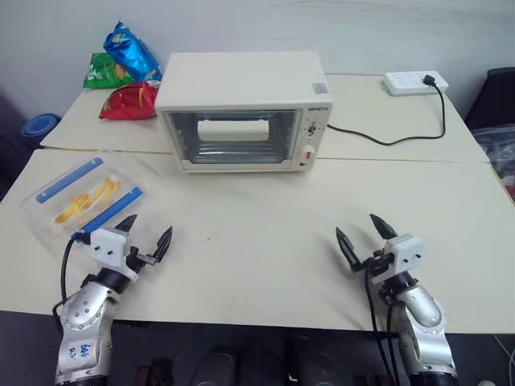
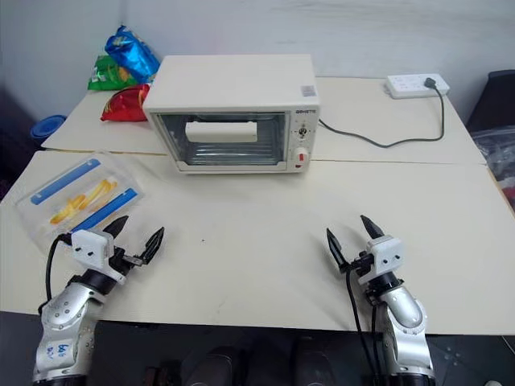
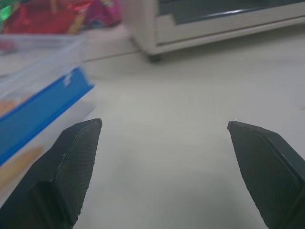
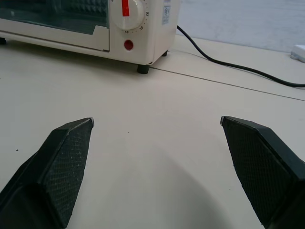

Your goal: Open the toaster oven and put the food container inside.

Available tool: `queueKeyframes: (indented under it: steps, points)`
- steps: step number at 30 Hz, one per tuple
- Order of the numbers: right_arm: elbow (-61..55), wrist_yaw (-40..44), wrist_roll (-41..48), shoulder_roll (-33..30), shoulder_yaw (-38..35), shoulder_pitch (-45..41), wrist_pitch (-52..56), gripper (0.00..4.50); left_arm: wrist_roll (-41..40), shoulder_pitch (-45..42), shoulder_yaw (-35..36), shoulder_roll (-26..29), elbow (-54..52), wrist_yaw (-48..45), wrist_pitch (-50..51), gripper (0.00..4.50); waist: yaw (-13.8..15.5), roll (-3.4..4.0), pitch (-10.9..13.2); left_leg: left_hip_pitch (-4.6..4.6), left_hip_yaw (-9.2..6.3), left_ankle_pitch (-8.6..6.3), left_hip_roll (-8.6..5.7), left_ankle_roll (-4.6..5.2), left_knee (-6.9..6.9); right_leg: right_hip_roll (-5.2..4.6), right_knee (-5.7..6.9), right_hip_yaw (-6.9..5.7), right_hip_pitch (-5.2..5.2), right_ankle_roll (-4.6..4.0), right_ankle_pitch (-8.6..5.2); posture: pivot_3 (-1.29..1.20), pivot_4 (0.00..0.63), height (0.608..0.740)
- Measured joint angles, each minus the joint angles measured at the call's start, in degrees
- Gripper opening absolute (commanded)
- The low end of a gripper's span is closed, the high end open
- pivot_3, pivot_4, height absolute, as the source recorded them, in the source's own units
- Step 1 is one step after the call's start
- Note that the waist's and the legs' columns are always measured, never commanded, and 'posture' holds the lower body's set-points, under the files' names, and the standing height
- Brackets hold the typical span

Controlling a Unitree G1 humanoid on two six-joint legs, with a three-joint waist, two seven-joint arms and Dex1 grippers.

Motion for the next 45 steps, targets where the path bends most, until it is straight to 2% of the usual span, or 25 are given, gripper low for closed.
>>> queueKeyframes:
  steps: [5, 8, 10, 12, 14, 17, 20, 24, 32, 39, 42, 45]
  points:
    - [-1.0, 4.2, 2.2, -0.9, 2.4, -1.8, 2.6, 4.46, -3.7, 0.5, -0.6, 1.1, -2.0, -3.0, 2.2, 4.5, -0.4, 0.01, 0.0, 0.05, -0.01, 0.0, 0.05, 0.0, 0.04, 0.02, 0.09, 0.0, 0.04, -0.01, 0.0, 0.0, 0.15, 0.74]
    - [-5.9, 10.1, 6.8, -5.4, 5.1, -6.0, 9.9, 4.46, -10.9, 0.3, -0.3, 7.2, -4.6, -10.7, 7.8, 4.5, -0.8, 0.14, 0.1, 0.08, 0.0, -0.02, 0.1, -0.03, 0.01, 0.04, 0.07, 0.03, 0.03, -0.06, -0.03, 0.0, 0.15, 0.74]
    - [-8.2, 14.0, 10.2, -9.2, 6.9, -12.3, 17.9, 4.46, -17.1, -1.1, 1.8, 10.3, -5.4, -14.4, 12.3, 4.5, -1.0, 0.18, 0.1, 0.07, -0.03, -0.02, 0.13, -0.04, 0.04, 0.05, 0.1, 0.0, 0.02, -0.08, -0.04, 0.0, 0.15, 0.74]
    - [-9.1, 16.9, 13.2, -12.0, 8.3, -22.0, 26.9, 4.46, -24.4, -4.6, 5.3, 16.2, -5.9, -17.9, 17.9, 4.5, -0.9, 0.16, 0.2, 0.04, -0.16, -0.01, 0.19, -0.08, 0.05, 0.07, 0.1, -0.1, 0.0, -0.15, -0.07, 0.0, 0.15, 0.74]
    - [-8.8, 17.2, 14.5, -12.1, 8.8, -29.0, 32.5, 4.46, -29.3, -8.0, 8.2, 20.8, -7.3, -20.6, 21.7, 4.5, -0.7, 0.16, 0.2, 0.03, -0.19, -0.04, 0.19, -0.12, -0.03, 0.06, 0.02, -0.14, 0.0, -0.21, -0.11, 0.0, 0.15, 0.74]
    - [-5.7, 16.9, 15.0, -10.9, 10.7, -36.3, 40.2, 4.46, -35.2, -10.5, 10.1, 24.9, -8.5, -23.9, 26.7, 4.5, -0.5, 0.17, 0.2, -0.02, -0.21, -0.1, 0.16, -0.07, -0.1, 0.05, -0.13, -0.14, -0.01, -0.21, -0.11, 0.0, 0.15, 0.74]
    - [-0.9, 15.4, 14.4, -7.1, 11.6, -42.2, 43.6, 4.46, -37.9, -11.2, 10.6, 26.5, -9.5, -25.5, 30.3, 4.5, -0.7, 0.17, 0.2, -0.31, -0.19, -0.15, 0.11, -0.01, -0.01, 0.03, -0.06, -0.14, -0.23, -0.16, -0.08, 0.0, 0.15, 0.74]
    - [4.0, 14.6, 11.7, -3.7, 12.8, -47.5, 43.1, 4.46, -38.3, -11.3, 10.8, 25.7, -10.0, -25.2, 31.2, 4.5, -1.5, 0.17, 0.2, -0.7, -0.2, -0.13, 0.12, -0.04, 0.2, 0.05, 0.12, -0.21, -0.6, -0.15, -0.08, 0.0, 0.15, 0.74]
    - [6.8, 16.9, 10.4, 1.3, 14.1, -51.8, 42.7, 4.46, -38.2, -10.9, 9.4, 22.7, -13.1, -24.1, 31.4, 4.5, -2.1, 0.17, 0.2, -0.69, -0.2, -0.08, 0.13, -0.11, 0.23, 0.07, 0.24, -0.18, -0.65, -0.15, -0.08, 0.0, 0.15, 0.74]
    - [2.3, 19.9, 10.5, 0.1, 15.0, -48.6, 45.4, 4.46, -38.5, -13.0, 9.8, 22.8, -12.7, -23.0, 32.2, 4.5, -2.2, 0.18, 0.2, -0.7, -0.2, -0.08, 0.14, -0.11, 0.18, 0.08, 0.24, -0.18, -0.66, -0.15, -0.08, 0.0, 0.15, 0.74]
    - [-2.1, 24.0, 10.0, -3.5, 17.5, -44.0, 45.1, 4.5, -40.4, -15.4, 11.2, 23.7, -10.5, -22.8, 33.9, 3.92, -2.0, 0.17, 0.2, -0.71, -0.21, -0.08, 0.14, -0.11, 0.2, 0.08, 0.21, -0.18, -0.65, -0.15, -0.08, 0.0, 0.15, 0.74]
    - [-4.1, 27.2, 6.8, -6.5, 20.4, -39.0, 40.8, 4.5, -40.6, -22.7, 13.0, 25.1, -4.8, -22.7, 33.1, 3.04, -1.9, 0.16, 0.2, -0.7, -0.2, -0.08, 0.12, -0.11, 0.26, 0.07, 0.15, -0.2, -0.65, -0.15, -0.08, 0.0, 0.15, 0.74]
